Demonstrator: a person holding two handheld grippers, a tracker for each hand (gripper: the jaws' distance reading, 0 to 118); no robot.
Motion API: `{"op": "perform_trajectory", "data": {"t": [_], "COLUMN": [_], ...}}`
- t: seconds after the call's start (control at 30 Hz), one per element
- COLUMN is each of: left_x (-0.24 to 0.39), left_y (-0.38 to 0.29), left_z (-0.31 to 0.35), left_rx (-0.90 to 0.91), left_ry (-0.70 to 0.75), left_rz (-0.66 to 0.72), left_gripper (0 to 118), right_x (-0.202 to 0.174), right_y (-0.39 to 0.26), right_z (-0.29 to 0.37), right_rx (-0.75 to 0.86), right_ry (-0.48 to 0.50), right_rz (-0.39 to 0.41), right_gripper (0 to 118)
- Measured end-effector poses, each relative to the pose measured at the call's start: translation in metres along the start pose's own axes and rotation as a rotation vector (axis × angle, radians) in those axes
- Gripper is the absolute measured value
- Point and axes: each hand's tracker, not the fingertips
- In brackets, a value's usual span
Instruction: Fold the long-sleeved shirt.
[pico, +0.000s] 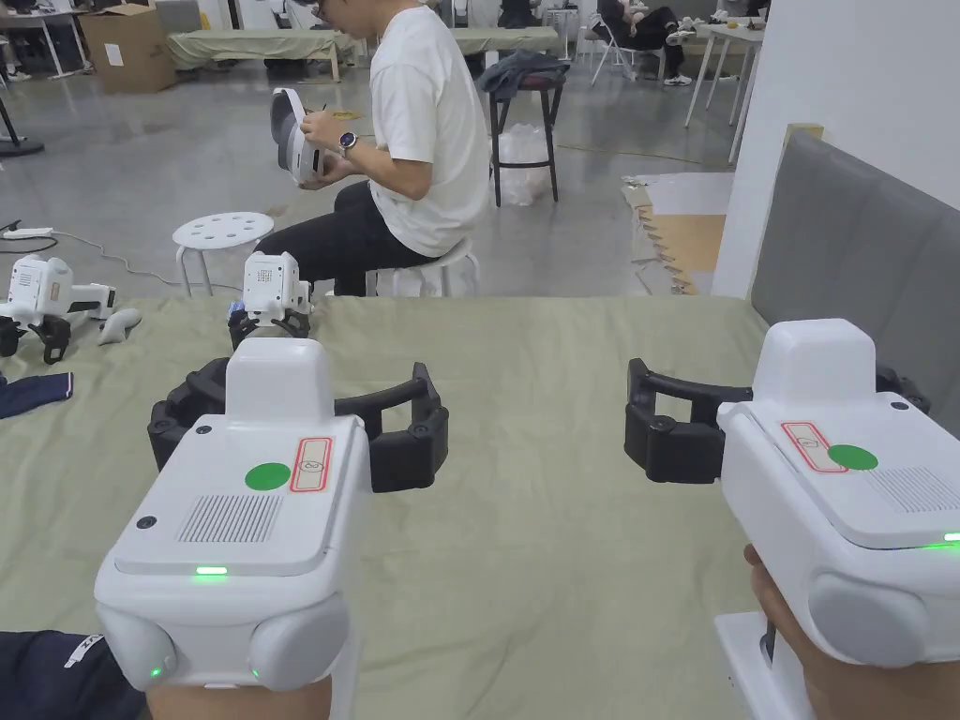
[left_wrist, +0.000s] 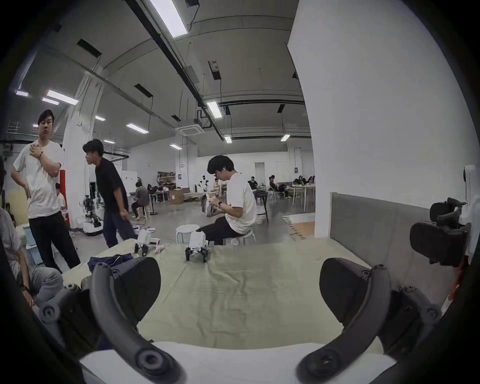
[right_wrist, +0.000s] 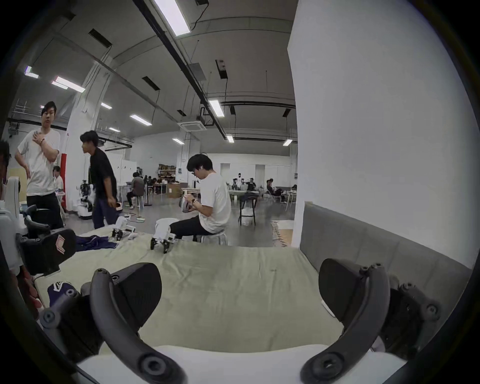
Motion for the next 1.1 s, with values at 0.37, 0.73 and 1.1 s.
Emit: {"op": "perform_trajectory", "data": {"t": [0.37, 0.73, 1.1], "left_x": [-0.003, -0.004, -0.003], "left_y": [0.002, 0.002, 0.003], "left_z": [0.007, 0.01, 0.012], "left_rx": [0.003, 0.0, 0.012], "left_ry": [-0.002, 0.001, 0.003], "left_rz": [0.006, 0.008, 0.002], "left_gripper": [110, 110, 110], "right_x": [0.0, -0.003, -0.008], "right_y": [0.0, -0.003, -0.002], "right_z": [0.005, 0.007, 0.006], "right_rx": [0.03, 0.034, 0.045], "right_ry": [0.011, 0.009, -0.031], "right_rz": [-0.007, -0.016, -0.012], "right_gripper": [118, 118, 118]}}
